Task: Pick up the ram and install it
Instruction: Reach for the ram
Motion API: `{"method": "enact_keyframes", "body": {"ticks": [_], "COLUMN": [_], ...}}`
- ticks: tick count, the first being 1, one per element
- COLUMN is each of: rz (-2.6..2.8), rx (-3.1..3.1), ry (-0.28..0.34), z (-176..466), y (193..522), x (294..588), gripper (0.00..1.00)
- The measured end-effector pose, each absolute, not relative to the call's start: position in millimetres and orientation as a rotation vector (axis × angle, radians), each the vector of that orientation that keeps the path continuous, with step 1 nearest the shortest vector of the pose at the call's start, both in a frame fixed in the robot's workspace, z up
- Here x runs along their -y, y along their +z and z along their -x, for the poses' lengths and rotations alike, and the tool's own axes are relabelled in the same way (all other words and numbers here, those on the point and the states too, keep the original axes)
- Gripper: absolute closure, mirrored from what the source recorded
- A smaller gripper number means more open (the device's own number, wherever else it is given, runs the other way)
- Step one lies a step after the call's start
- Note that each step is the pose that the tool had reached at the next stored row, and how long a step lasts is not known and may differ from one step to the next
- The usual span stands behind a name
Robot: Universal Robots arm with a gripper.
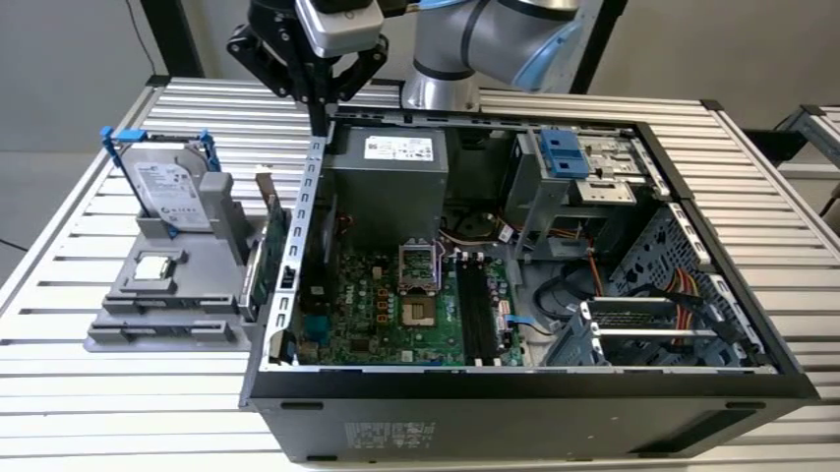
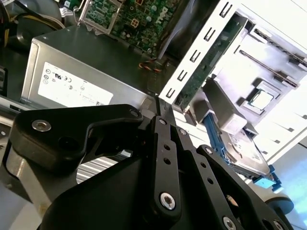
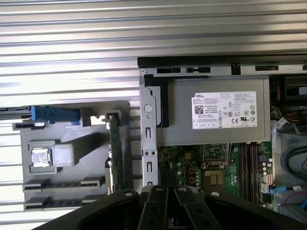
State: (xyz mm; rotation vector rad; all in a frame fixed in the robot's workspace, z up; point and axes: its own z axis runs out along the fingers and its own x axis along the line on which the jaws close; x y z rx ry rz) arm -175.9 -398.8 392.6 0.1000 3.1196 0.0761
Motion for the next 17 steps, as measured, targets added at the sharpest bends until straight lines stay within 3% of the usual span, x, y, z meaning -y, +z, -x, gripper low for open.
{"method": "enact_keyframes", "body": {"ticks": [17], "rz": [-0.1], "rx": [-3.125], "ry": [0.076], "z": [186.2], "y": [392.6], "x": [398.8], "gripper": [1.0]}}
